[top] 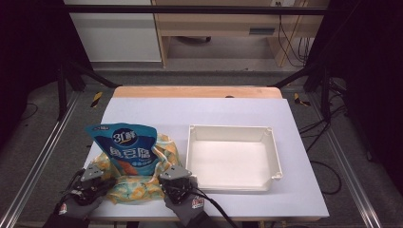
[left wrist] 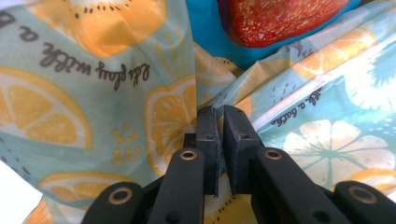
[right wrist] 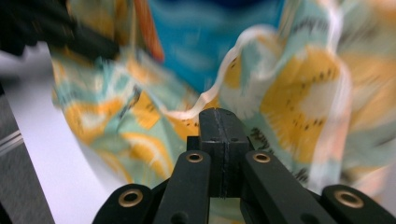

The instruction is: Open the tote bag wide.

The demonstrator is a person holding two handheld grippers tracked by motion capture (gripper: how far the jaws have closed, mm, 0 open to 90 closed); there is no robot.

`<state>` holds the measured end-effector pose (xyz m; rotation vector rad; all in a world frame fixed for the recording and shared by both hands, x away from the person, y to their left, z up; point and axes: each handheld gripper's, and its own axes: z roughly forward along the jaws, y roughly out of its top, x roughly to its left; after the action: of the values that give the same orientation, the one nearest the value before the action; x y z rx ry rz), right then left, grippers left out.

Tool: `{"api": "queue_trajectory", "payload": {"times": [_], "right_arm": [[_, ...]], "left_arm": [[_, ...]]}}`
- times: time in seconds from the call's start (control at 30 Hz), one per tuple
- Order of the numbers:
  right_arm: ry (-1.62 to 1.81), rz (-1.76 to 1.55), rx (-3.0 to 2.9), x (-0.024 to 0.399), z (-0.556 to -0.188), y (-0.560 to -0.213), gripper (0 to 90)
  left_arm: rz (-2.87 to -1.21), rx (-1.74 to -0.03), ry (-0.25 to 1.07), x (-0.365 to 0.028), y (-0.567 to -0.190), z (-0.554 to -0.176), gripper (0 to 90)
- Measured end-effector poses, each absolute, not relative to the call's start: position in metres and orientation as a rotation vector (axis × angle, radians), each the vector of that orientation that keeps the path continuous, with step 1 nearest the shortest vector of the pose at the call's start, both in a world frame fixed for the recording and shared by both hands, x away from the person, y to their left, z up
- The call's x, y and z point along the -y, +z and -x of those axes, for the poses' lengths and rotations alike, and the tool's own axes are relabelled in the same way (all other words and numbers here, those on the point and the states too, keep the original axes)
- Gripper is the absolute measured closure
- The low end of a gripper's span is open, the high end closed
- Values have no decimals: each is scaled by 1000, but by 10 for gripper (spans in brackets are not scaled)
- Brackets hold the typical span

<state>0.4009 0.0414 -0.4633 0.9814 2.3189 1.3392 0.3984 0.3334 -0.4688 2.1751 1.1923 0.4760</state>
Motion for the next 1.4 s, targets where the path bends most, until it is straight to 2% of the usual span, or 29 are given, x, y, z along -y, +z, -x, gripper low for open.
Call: {"api": "queue_trajectory", "payload": {"times": [0.13,0.23,0.6,0.97,1.1,1.27,1.4], "right_arm": [[1383,-972,-2252,-41,-406,-442,900],[1367,-973,-2237,-45,-410,-439,900],[1182,-1075,-2269,-46,-416,-465,900],[1176,-1077,-2280,-46,-416,-464,900],[1169,-1069,-2284,-46,-417,-465,900],[1170,-1066,-2288,-46,-417,-465,900],[1183,-1060,-2287,-45,-417,-466,900]], "left_arm": [[-2178,-1192,477,-333,-469,-398,852],[-2180,-1191,477,-333,-469,-398,854],[-2148,-1190,470,-335,-464,-396,849],[-1973,-1147,576,-343,-410,-391,869],[-1947,-1162,627,-342,-394,-404,870],[-1926,-1267,599,-353,-412,-431,884],[-1915,-1291,586,-362,-427,-431,895]]}}
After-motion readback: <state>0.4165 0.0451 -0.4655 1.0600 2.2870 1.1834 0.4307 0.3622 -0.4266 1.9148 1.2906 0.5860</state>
